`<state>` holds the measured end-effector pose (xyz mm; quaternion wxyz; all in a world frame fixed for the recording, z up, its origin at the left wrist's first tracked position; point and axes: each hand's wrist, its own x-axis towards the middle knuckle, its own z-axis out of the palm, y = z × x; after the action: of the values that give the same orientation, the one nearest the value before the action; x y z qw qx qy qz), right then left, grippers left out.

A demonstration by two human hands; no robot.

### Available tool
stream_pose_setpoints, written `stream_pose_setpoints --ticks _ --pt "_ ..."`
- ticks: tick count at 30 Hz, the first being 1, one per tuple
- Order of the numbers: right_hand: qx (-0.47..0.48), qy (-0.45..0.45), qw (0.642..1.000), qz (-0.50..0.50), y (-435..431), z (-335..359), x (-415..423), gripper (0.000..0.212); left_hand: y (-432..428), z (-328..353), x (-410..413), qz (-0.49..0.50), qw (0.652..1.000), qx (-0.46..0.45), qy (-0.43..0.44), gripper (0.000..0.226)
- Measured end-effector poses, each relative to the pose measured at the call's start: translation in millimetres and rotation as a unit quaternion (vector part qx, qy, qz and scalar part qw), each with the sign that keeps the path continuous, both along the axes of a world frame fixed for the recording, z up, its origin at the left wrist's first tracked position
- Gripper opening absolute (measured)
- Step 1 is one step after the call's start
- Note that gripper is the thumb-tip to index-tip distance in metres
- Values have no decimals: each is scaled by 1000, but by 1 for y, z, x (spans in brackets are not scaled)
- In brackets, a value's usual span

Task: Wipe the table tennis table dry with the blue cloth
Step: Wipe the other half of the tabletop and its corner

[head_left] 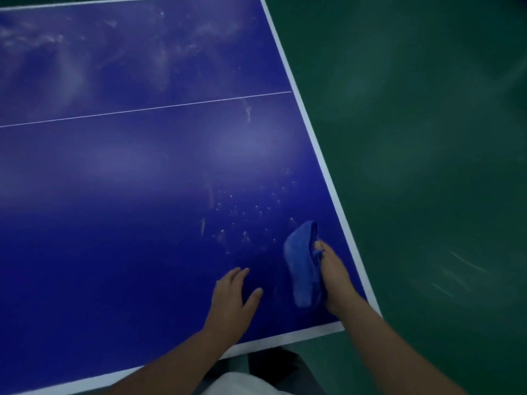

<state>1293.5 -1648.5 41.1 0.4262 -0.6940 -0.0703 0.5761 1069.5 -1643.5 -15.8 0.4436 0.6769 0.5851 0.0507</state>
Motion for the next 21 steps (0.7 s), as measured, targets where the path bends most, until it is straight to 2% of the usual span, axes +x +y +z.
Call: stream_pose_setpoints --ticks 1,2,4,6,8,12,13,15,16,17,18,20,21 --pt "-25 98 995 -27 0 5 -20 33 5 13 4 54 991 -90 -83 73" --pt "-41 167 985 -34 1 11 -41 40 10 28 6 118 963 -175 -167 71" --pt "-52 211 976 -24 2 15 -69 54 19 46 8 230 903 -257 -254 47" --pt "-53 194 979 -15 7 17 -90 69 25 52 -10 292 896 -220 -251 23" --pt "-37 161 986 11 10 21 -106 75 28 53 -35 297 910 -161 -241 15" --pt "-9 21 984 174 3 33 -137 38 30 57 -70 264 924 -120 -251 21" --pt "-13 -13 986 169 1 34 -141 36 32 57 -75 265 928 -98 -242 20" --pt "-29 -55 993 95 -7 39 -144 32 35 56 -81 297 930 -46 -211 9" --pt "-39 -72 995 49 -12 44 -145 33 36 58 -80 295 932 -26 -208 17" --pt "-47 -95 994 14 -19 47 -143 35 33 63 -77 260 938 4 -228 30" --pt "-52 -109 993 -5 -27 51 -144 36 27 68 -69 182 947 47 -262 41" --pt "-42 -97 993 -43 -46 57 -146 36 12 73 -44 -87 947 109 -289 56" --pt "-26 -77 993 -87 -56 60 -142 34 5 69 -31 -225 936 112 -247 64"
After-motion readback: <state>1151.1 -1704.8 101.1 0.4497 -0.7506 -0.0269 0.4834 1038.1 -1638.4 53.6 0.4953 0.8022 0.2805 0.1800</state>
